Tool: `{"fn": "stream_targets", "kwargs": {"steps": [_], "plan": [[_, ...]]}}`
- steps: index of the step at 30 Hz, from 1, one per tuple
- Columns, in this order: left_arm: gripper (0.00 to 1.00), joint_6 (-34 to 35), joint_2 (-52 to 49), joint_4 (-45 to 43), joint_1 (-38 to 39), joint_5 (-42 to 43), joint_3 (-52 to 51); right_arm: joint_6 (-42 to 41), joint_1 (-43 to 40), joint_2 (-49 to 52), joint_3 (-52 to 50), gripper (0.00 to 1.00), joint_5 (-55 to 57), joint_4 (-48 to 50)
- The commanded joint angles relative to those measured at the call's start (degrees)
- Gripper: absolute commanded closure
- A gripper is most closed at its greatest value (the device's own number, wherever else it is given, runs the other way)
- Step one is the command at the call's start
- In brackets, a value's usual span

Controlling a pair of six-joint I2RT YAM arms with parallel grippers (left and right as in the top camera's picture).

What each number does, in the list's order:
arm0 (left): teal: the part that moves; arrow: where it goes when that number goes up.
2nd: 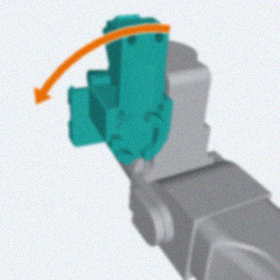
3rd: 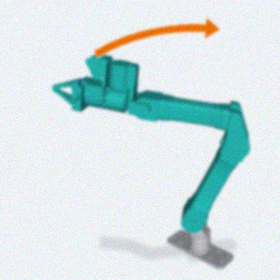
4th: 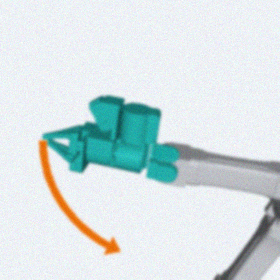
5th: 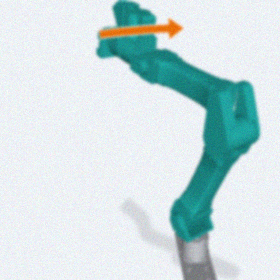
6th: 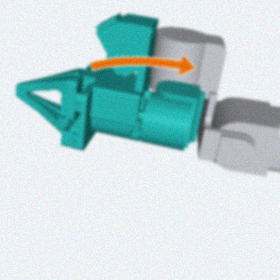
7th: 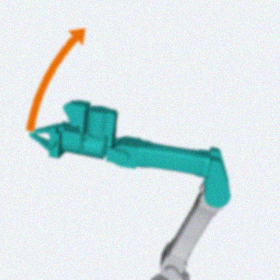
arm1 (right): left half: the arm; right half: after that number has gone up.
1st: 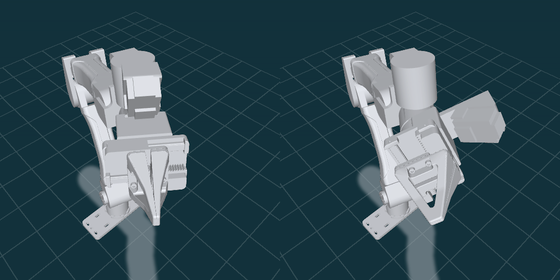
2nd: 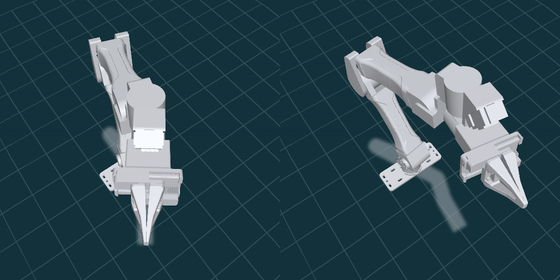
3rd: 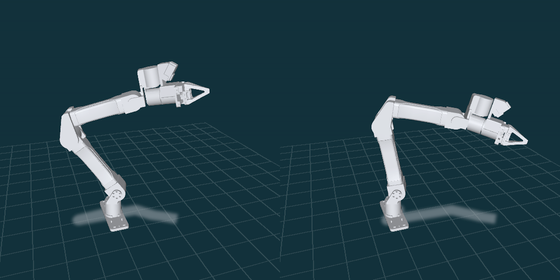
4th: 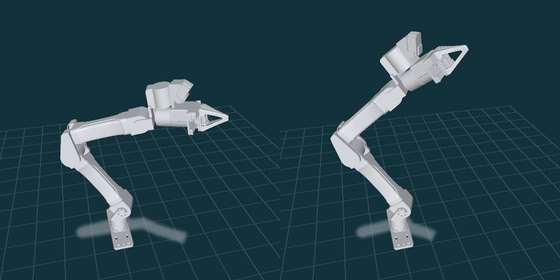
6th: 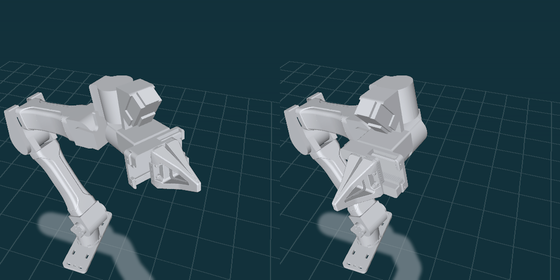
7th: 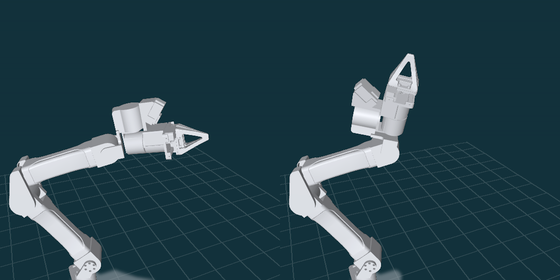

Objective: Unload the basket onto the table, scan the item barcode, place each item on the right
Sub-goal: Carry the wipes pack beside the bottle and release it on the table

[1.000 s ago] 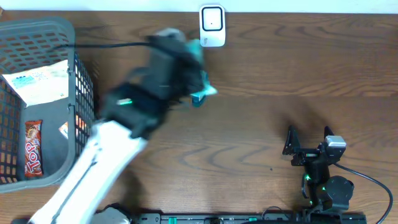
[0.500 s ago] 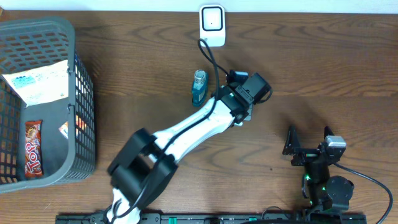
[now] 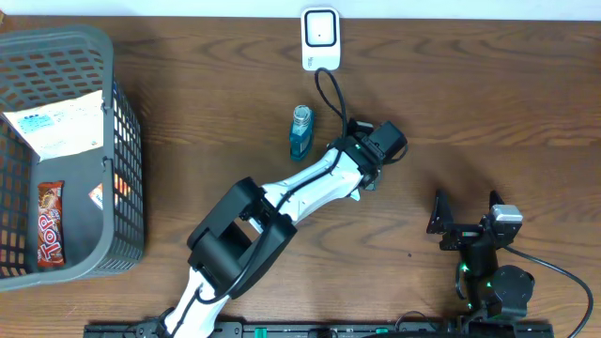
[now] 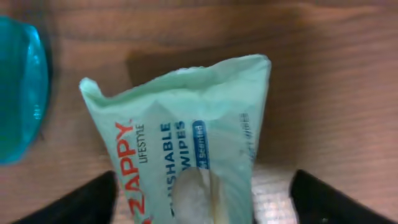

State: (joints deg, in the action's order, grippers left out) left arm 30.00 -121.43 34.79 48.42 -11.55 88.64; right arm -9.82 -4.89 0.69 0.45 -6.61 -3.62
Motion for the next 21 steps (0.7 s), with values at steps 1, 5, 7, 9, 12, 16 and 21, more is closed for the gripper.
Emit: {"fn": "stream_targets", "kwargs": {"steps": [1,5,7,9,12,16,21], "plan": [[0.06,-3.4,6.2,0.0,-0.2,-1.2,0.8,0.5,0.3,-0.3,-0.1,0.01,0.1,-0.1],[0.25,-3.1,10.1,0.0,-0.2,-1.2,0.8,0.5,0.3,-0.3,-0.1,0.01,0.1,-0.1],[0.58,-1.8,10.6,0.0,-0.2,-1.1,0.8,0.5,0.3,-0.3,-0.1,0.01,0.1,-0.1],[0.79,-0.9,10.4,-0.1,-0.2,-1.1,0.7,0.5,0.3,-0.3,-0.1,0.01,0.1,-0.1],[0.89,-0.7,9.6,-0.8,-0.2,-0.9,-0.2,0.5,0.3,-0.3,-0.1,0.01,0.1,-0.1],[0.91,0.5,8.5,-1.0,-0.2,-1.0,-1.9,0.5,0.3,-0.3,-0.1,0.01,0.1,-0.1],[0.91,0.5,8.3,-1.0,-0.3,-3.0,-3.1,0.5,0.3,-0.3,-0.1,0.01,0.1,-0.1]]}}
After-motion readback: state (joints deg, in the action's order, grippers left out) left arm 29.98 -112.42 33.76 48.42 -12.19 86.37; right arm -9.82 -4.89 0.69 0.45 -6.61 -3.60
